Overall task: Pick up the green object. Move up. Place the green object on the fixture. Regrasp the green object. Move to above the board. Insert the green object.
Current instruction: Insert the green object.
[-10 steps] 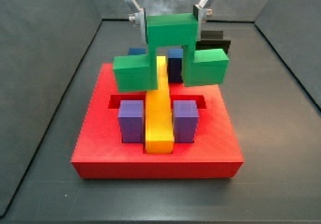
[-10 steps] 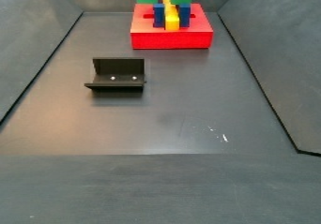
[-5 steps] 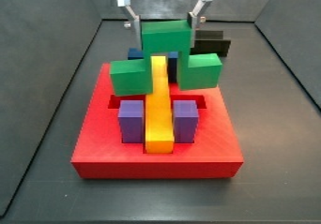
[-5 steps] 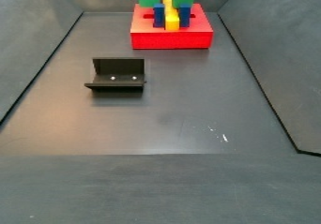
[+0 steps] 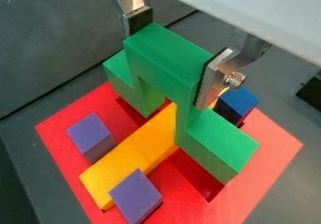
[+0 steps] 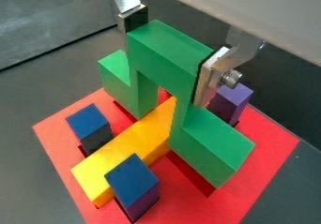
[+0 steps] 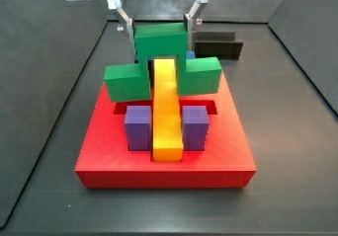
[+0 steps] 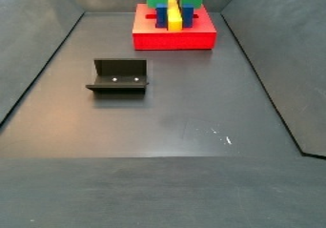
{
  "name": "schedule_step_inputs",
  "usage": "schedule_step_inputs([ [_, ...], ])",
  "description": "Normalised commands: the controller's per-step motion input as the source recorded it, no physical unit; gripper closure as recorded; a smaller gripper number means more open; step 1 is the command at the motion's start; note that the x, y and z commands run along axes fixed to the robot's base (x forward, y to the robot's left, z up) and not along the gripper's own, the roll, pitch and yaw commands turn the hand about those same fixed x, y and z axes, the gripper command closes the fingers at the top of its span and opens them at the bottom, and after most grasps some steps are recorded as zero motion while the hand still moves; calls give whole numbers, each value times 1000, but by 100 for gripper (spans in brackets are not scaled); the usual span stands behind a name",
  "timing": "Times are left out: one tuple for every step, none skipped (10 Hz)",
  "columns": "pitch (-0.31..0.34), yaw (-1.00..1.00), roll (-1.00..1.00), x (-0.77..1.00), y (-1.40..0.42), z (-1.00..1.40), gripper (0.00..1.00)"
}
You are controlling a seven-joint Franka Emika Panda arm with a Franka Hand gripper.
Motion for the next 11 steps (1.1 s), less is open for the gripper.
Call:
schedule_step_inputs([
  [-101,0,-9,146,0,-183,100],
  [-89,0,-6,140,0,-166,100],
  [-51,0,-4,146,0,-117,100],
  [0,0,0,100,0,-89,100],
  [0,0,0,63,0,-111,100],
  [14,-111,17,6,0,-120,100],
  [50,-254,49,0,-31,-103,100],
  [83,-311,36,51,-20,-109,100],
  [99,-326,7,31,0,-89,100],
  [66,-191,0,17,0,-40,100],
  [0,11,0,0,0,-23,100],
])
